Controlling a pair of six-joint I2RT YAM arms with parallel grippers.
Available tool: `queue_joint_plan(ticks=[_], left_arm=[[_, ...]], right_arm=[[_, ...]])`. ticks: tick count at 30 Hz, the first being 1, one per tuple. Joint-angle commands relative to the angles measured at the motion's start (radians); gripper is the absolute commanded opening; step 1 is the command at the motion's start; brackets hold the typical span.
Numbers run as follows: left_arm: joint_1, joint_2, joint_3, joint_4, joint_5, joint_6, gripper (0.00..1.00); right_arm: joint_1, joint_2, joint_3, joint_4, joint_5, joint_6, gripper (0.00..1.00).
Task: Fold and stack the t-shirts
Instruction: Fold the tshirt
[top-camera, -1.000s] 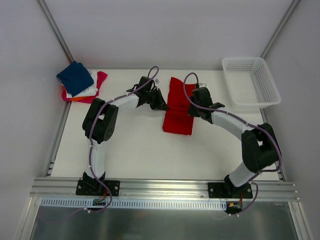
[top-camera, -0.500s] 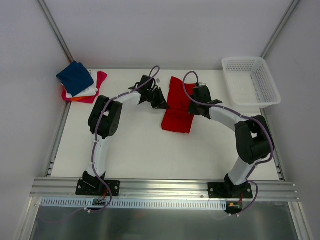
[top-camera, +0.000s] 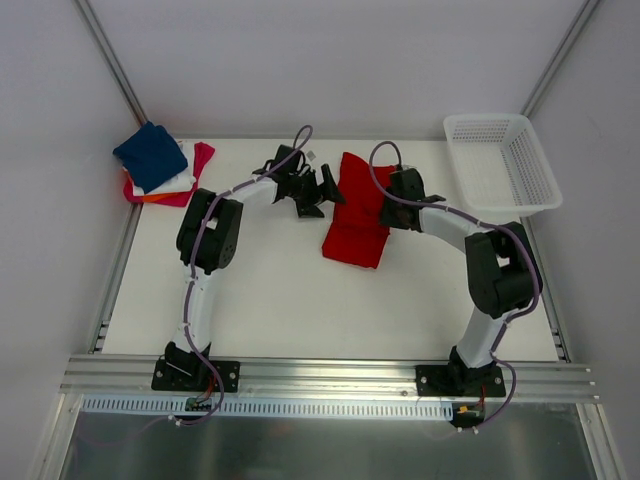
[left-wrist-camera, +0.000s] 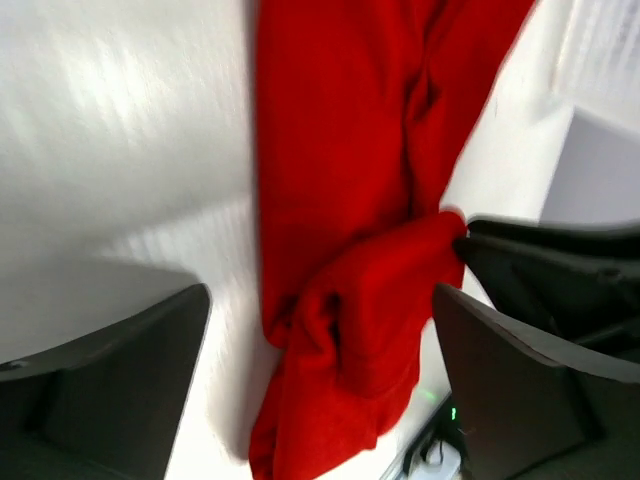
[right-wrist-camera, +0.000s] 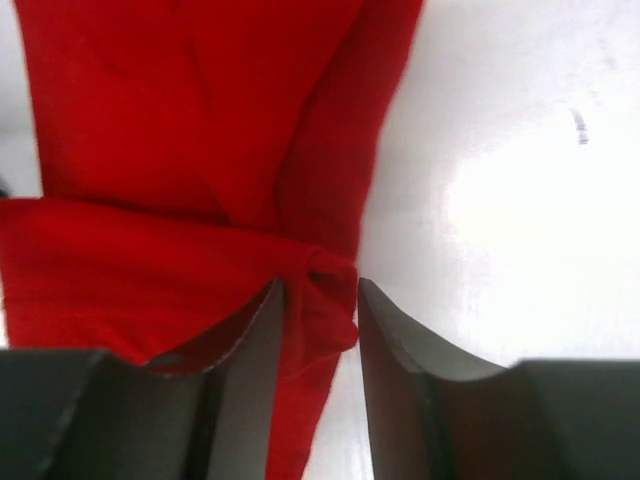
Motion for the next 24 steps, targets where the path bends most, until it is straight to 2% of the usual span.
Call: queue_joint_plan(ticks=[1,2,5,17,24], left_arm=[[0.028,-0.007,0.037,-0.015,-0.034,0.032,0.99],[0.028,-0.009,0.037,-0.015,-0.032,0.032,0.99],[0.028,-0.026,0.025,-0.016,-0.039,0.037,0.99],[0.028,-0.164,-0.126,-0.015,-0.063,0.036,0.99],[-0.013,-0.308,-0.262,-0.013,-0.089,0.032,0.99]], right_arm=[[-0.018,-0.004,0.041,-0.032,0.043,-0.025,0.39],[-0.018,-0.012,0.041,-0.033,0.046,-0.028,0.44],[-0.018,-0.026,0.044,-0.043,0.062,-0.038,0.47],[0.032,-0.222,-0.037,-0.087,0.073,-0.039,0.47],[0.111,-0.261,-0.051,-0.132,0.044,-0.032,0.47]])
